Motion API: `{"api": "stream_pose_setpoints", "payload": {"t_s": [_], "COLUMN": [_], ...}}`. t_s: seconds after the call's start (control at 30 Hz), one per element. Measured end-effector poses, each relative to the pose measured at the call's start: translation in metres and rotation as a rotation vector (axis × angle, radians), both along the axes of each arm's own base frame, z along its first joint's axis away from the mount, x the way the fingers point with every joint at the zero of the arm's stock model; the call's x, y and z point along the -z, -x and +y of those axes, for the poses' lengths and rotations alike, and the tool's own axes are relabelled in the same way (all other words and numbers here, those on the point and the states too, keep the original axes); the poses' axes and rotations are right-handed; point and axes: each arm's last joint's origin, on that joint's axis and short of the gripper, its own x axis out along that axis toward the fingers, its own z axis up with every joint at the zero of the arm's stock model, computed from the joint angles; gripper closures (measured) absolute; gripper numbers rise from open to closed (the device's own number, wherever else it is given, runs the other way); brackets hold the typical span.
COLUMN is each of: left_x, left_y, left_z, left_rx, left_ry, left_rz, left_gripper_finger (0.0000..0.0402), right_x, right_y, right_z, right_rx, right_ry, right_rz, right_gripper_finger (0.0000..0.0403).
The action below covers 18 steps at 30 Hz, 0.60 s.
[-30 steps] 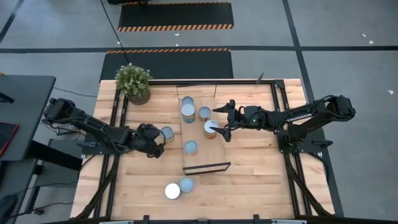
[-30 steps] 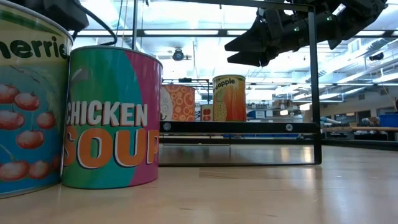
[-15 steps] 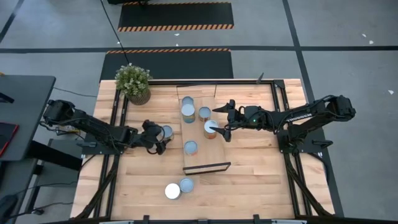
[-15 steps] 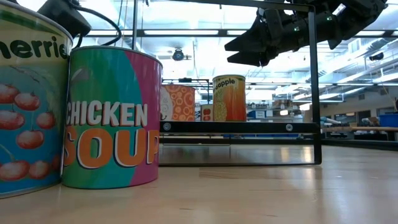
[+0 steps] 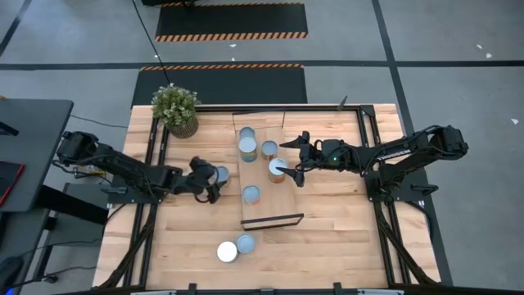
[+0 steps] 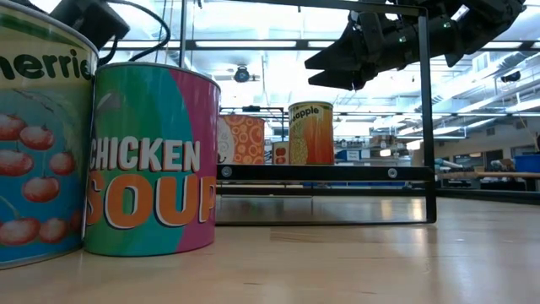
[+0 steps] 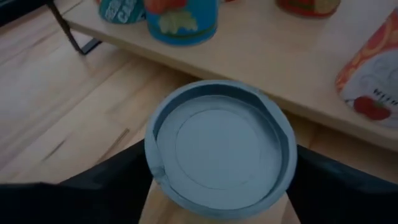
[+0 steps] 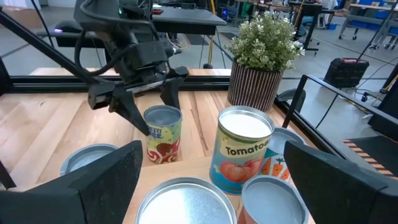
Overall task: Pick and place cans onto a shelf
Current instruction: Put the canned spaghetti sauce on the shelf
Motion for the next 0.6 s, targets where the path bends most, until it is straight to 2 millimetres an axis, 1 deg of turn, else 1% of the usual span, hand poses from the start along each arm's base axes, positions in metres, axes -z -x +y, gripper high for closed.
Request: {"api": "stream_pose_setpoints", "payload": {"t_s": [0.13,0.2,0.27,0.33,0.43,0.6], "left_x": [-0.011,-0.022,-0.037,-0.058,-0.095,-0.152], "left_y": [-0.007,-0.012,-0.016,-0.023,-0.031,-0.043], "left_z": [-0.002,-0.003,-0.003,-0.005,-0.006,-0.008], "left_rx": [0.018,0.021,0.014,0.009,-0.012,0.000], "left_ry": [-0.022,-0.033,-0.050,-0.059,-0.067,-0.066], "left_rz": [0.026,0.062,0.108,0.130,0.132,0.021], "left_gripper_finger": [0.0116,0.0116,0.0116,0.0114,0.0107,0.0110], "right_x": [0.001,0.001,-0.002,-0.007,-0.012,-0.014], "right_y": [0.000,0.001,0.003,0.006,0.008,0.008], "right_z": [0.000,0.000,0.000,-0.001,-0.001,-0.001], "right_rx": [0.000,0.001,0.013,0.032,0.047,0.078], "right_ry": [-0.004,0.006,0.028,0.050,0.071,0.105], "right_rz": [0.006,0.018,0.014,-0.005,-0.020,-0.038], "right_gripper_finger": [0.0004,0.0004,0.0004,0.0004,0.0004,0.0004]}}
